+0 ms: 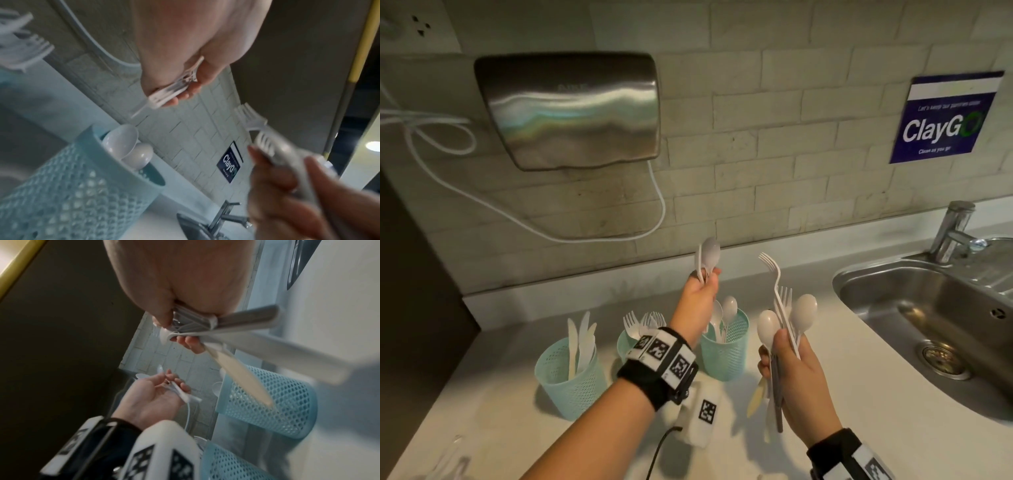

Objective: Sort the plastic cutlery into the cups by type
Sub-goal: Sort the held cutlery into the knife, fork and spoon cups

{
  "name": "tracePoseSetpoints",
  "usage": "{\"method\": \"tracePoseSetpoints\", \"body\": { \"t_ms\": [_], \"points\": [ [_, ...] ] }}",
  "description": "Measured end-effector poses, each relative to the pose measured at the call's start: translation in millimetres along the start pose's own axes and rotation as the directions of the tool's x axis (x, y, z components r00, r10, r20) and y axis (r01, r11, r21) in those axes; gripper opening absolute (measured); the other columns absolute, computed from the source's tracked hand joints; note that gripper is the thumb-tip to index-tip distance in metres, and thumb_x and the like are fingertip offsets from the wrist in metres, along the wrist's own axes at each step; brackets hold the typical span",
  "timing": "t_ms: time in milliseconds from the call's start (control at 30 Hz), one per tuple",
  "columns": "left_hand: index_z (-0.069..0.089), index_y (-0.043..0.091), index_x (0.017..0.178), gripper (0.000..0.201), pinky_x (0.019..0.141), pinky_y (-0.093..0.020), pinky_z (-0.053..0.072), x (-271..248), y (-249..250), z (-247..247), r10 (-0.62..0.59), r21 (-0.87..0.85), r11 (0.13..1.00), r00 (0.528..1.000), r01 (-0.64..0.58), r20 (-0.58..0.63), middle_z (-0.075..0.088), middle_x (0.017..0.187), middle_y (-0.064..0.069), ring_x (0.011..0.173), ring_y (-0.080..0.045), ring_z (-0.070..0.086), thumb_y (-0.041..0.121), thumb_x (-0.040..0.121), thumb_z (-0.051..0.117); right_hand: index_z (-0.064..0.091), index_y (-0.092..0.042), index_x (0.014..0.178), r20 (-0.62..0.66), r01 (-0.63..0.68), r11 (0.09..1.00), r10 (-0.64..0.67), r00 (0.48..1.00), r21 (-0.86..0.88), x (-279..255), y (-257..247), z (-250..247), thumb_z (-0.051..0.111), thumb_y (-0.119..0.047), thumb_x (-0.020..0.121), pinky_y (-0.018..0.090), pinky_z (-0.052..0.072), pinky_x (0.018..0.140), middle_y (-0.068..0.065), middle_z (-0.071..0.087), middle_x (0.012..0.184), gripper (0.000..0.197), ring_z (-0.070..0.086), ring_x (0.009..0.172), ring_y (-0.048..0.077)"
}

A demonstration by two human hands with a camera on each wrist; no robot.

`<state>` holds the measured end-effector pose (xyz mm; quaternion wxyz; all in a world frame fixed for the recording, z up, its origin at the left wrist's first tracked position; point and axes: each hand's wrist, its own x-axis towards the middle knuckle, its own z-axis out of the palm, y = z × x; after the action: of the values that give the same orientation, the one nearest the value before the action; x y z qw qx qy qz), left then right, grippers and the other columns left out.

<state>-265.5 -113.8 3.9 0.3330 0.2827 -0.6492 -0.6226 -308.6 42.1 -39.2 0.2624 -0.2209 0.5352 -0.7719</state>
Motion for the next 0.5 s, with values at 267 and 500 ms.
{"method": "tracePoseSetpoints", "body": {
  "t_ms": [267, 500],
  "points": [
    [0.049, 0.015, 0.107, 0.020, 0.084, -0.036, 0.047, 26, -53, 19, -0.139, 0.331, 0.937, 0.988, 0.107, 0.074, 0.058, 0.097, -0.006, 0.088, -0.023, 0.058, 0.016, 0.088, 0.057, 0.059, -0.018, 0.103, -0.005, 0.021, 1.000, -0.021, 1.000, -0.008, 4, -9, -8, 0.042, -0.034, 0.096, 0.034, 0.037, 0.063, 0.011, 0.047, 0.072, 0.025, 0.041, 0.066, 0.021],
    [0.051, 0.015, 0.125, 0.052, 0.094, -0.031, 0.047, 17, -43, 21, -0.043, 0.412, 0.911, 0.998, 0.021, 0.044, 0.054, 0.119, -0.006, 0.103, -0.019, 0.057, 0.028, 0.079, 0.073, 0.061, -0.023, 0.105, 0.033, 0.009, 1.000, -0.009, 0.999, -0.008, 3, -9, -6, 0.047, -0.043, 0.088, 0.033, 0.040, 0.063, 0.007, 0.051, 0.070, 0.030, 0.045, 0.065, 0.019]
  ]
}}
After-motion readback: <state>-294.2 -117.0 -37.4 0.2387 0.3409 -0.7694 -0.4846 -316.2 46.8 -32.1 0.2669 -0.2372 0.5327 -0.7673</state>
